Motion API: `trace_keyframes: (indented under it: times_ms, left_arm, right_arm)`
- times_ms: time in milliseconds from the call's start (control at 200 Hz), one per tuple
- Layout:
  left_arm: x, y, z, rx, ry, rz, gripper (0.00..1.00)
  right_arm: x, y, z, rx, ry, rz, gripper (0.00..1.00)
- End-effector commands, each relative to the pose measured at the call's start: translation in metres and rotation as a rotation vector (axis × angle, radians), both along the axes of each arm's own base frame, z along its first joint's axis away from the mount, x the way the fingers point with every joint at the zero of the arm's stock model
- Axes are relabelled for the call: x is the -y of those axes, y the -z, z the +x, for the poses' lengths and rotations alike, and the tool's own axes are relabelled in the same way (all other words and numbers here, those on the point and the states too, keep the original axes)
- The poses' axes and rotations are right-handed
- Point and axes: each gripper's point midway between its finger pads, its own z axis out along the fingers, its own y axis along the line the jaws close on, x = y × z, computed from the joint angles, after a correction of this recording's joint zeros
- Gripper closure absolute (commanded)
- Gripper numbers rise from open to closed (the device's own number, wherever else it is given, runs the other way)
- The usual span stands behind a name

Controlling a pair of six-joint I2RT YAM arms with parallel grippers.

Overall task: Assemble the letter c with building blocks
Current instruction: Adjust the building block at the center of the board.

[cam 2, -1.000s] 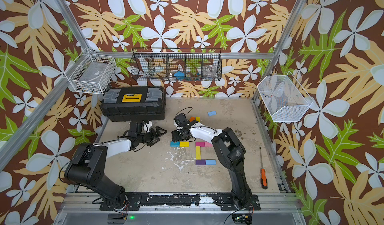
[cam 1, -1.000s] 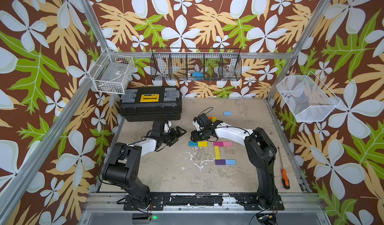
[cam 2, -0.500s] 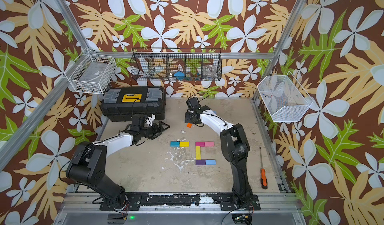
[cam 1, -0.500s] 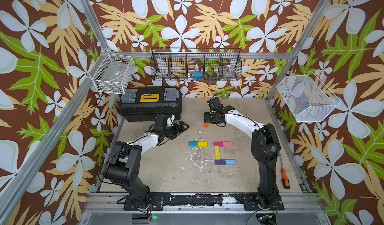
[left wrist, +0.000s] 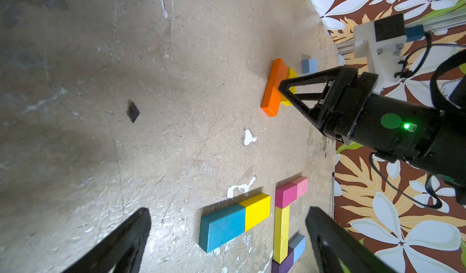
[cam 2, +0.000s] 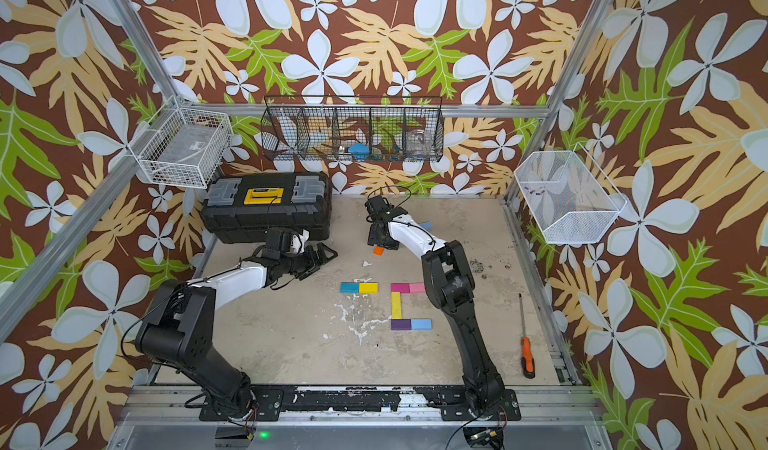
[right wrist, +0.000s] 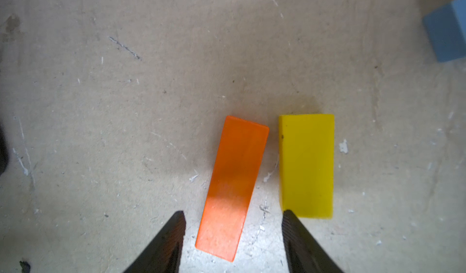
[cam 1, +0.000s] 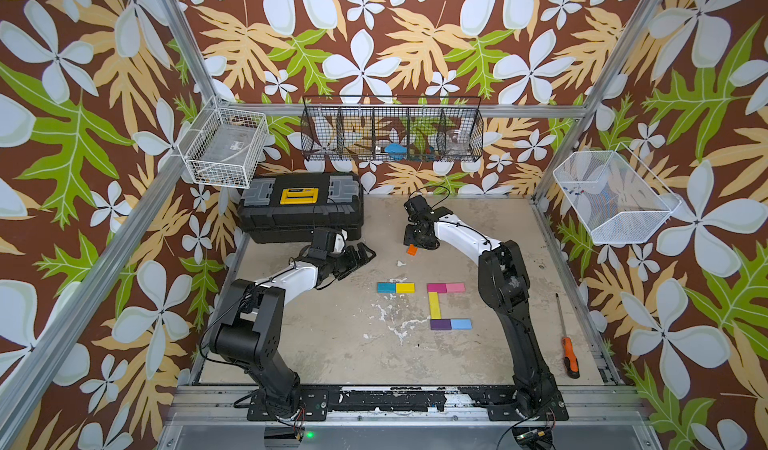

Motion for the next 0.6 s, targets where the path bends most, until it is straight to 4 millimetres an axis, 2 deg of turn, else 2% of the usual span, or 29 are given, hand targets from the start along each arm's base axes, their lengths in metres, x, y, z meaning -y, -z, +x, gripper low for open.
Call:
trace_keyframes:
  times_ms: [0,155,385,596]
  left_arm:
    - [-0.0016,0.0022,0.0008,0.005,0.001,0.007,0.00]
    - [-0.0015,0.0022,0.0000,0.008,0.002,-0.006,0.00]
    - [-0.0018,-0.0015,0.0000,0.018,0.002,-0.017,0.00]
    - [-0.0009,-0.0005,0.0001,0.014,0.006,-0.023,0.00]
  right_arm:
    - [0.0008,-0.0006,0.0033,0.004,0.014,-0.030,0.38]
    - [-0.0019,0.0001,0.0060,-0.009,0.002,-0.057,0.39]
    - [-0.0023,0.0021,0.0017,-0.030,-0.019,-0.067,0.43]
    - [0.0015,0.0040,-0.0029,-0.047,-0.051,-0.103,0.44]
